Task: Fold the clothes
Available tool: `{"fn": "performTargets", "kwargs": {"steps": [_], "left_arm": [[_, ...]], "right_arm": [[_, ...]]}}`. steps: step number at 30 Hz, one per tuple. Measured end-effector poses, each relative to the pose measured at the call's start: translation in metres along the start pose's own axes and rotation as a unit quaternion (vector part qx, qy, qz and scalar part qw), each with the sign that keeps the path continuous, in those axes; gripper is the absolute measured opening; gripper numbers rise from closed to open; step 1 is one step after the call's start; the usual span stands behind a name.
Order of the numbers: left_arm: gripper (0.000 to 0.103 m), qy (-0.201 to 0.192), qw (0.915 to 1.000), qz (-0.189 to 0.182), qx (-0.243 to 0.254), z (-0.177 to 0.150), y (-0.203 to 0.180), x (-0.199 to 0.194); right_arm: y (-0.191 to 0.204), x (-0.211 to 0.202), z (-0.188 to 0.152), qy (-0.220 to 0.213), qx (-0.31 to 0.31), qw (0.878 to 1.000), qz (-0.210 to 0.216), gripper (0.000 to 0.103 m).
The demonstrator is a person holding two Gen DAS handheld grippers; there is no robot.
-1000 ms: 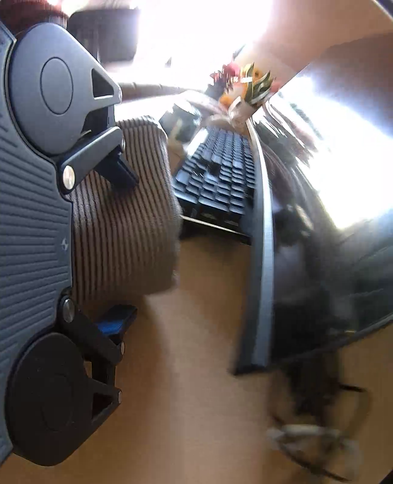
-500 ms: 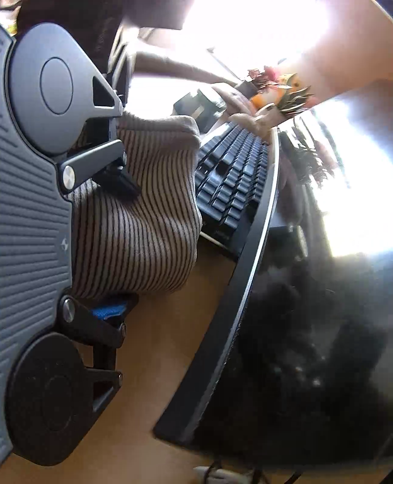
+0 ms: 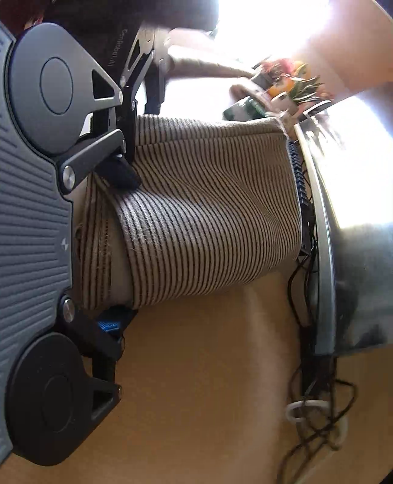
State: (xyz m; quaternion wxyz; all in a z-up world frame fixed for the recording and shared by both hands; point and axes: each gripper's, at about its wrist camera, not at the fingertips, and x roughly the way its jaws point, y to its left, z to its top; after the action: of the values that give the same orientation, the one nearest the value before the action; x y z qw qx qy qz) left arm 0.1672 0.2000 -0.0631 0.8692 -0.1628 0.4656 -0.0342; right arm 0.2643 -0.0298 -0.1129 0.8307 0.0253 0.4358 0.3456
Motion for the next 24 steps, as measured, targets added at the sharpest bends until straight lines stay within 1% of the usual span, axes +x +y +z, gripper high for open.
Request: {"fn": "performTargets", "kwargs": {"steps": [1, 3, 4, 5, 7, 8, 10, 11, 12, 13, 15, 17, 18, 19, 20, 22, 23, 24], "left_arm": [[0.09, -0.003, 0.9999, 0.004, 0.01, 0.005, -0.002, -0.006], [0.087, -0.021, 0.9989, 0.016, 0.04, 0.015, -0.008, -0.026], [0.086, -0.036, 0.9973, 0.024, 0.058, 0.021, -0.012, -0.037], [0.087, -0.061, 0.9951, 0.027, 0.073, 0.029, -0.015, -0.051], [0.087, -0.114, 0.9889, 0.021, 0.093, 0.045, -0.019, -0.078], [0.087, -0.138, 0.9856, 0.012, 0.097, 0.054, -0.021, -0.086], [0.089, -0.177, 0.9797, -0.018, 0.094, 0.074, -0.02, -0.087], [0.09, -0.188, 0.9776, -0.031, 0.09, 0.082, -0.017, -0.083], [0.089, -0.186, 0.9783, -0.04, 0.081, 0.089, -0.012, -0.072], [0.087, -0.172, 0.9819, -0.043, 0.066, 0.094, -0.005, -0.057], [0.082, -0.127, 0.9898, -0.051, 0.038, 0.095, 0.011, -0.029], [0.081, -0.096, 0.9936, -0.056, 0.019, 0.089, 0.027, -0.009], [0.081, -0.093, 0.994, -0.056, 0.016, 0.085, 0.034, -0.004], [0.081, -0.094, 0.9938, -0.058, 0.015, 0.081, 0.038, 0.001], [0.082, -0.096, 0.9932, -0.066, 0.009, 0.079, 0.042, 0.003], [0.084, -0.097, 0.9917, -0.084, -0.004, 0.081, 0.048, 0.006], [0.084, -0.097, 0.9912, -0.09, -0.009, 0.083, 0.048, 0.011], [0.084, -0.096, 0.9907, -0.096, -0.013, 0.084, 0.049, 0.015]], "right_arm": [[0.0, -0.002, -0.003, -0.005, -0.007, 1.0, -0.003, 0.082], [-0.003, -0.005, -0.004, -0.007, 0.009, 1.0, -0.003, 0.082], [-0.002, -0.006, -0.005, -0.011, 0.008, 1.0, -0.008, 0.082], [-0.001, -0.008, -0.006, -0.014, 0.003, 1.0, -0.013, 0.082], [0.002, -0.01, -0.009, -0.02, -0.003, 1.0, -0.021, 0.082], [0.003, -0.01, -0.01, -0.022, -0.004, 0.999, -0.024, 0.082], [0.005, -0.01, -0.009, -0.023, -0.006, 0.999, -0.028, 0.082], [0.007, -0.011, -0.008, -0.023, -0.01, 0.999, -0.031, 0.082], [0.008, -0.012, -0.007, -0.023, -0.013, 0.999, -0.034, 0.082], [0.01, -0.013, -0.007, -0.023, -0.017, 0.999, -0.037, 0.082], [0.015, -0.018, -0.003, -0.027, -0.031, 0.998, -0.046, 0.084], [0.024, -0.028, 0.005, -0.038, -0.054, 0.996, -0.057, 0.086], [0.03, -0.035, 0.01, -0.051, -0.062, 0.995, -0.056, 0.089], [0.036, -0.043, 0.015, -0.066, -0.068, 0.994, -0.054, 0.095], [0.042, -0.051, 0.02, -0.081, -0.074, 0.993, -0.051, 0.098], [0.056, -0.057, 0.03, -0.103, -0.085, 0.99, -0.035, 0.1], [0.062, -0.057, 0.033, -0.108, -0.091, 0.99, -0.029, 0.1], [0.069, -0.05, 0.035, -0.102, -0.101, 0.989, -0.025, 0.1]]}}
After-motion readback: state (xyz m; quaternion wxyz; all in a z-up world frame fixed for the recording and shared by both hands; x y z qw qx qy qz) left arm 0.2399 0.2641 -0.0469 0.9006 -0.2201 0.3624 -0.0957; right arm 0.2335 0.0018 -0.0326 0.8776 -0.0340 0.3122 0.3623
